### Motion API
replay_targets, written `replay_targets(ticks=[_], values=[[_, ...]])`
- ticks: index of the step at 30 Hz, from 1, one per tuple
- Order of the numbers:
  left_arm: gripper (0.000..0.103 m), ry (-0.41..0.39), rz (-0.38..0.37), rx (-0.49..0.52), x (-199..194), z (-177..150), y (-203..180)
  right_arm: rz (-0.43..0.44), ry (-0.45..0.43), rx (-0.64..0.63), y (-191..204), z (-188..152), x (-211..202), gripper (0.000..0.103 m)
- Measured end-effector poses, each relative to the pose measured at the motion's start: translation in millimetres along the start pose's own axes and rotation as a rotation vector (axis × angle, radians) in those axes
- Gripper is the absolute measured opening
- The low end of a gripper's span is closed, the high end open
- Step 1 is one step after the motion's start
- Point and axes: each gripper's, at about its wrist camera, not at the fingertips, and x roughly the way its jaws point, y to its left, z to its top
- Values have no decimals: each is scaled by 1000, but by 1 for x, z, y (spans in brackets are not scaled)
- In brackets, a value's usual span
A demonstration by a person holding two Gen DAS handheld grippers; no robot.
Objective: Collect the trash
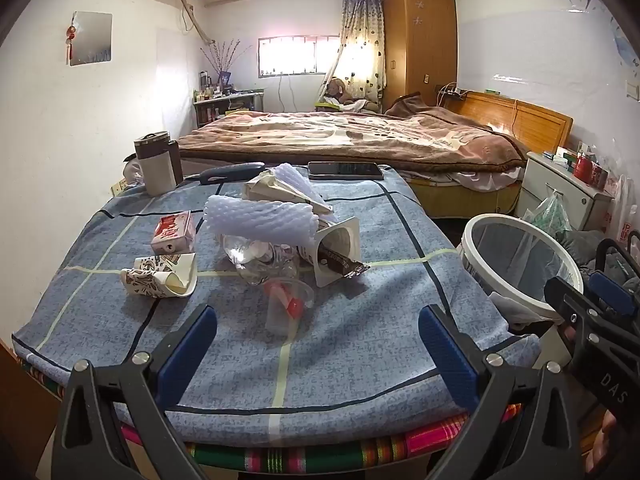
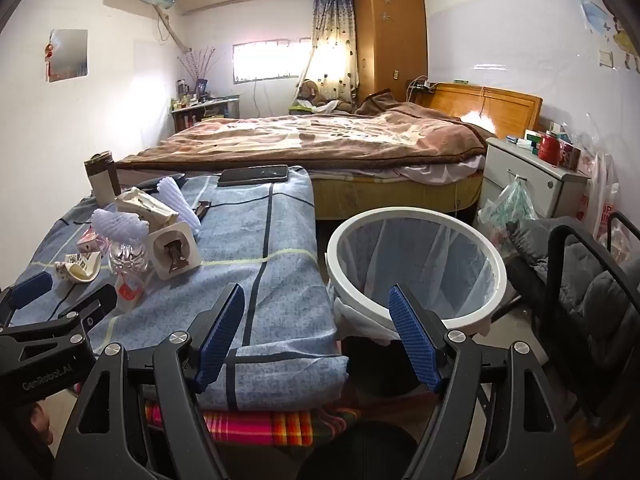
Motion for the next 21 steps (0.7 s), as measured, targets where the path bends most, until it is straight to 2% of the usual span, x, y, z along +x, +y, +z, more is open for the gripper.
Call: replay_targets(ticks=[21], values=[[102, -9, 4, 2, 1, 4, -6, -4, -12, -2, 0, -2, -2, 76]])
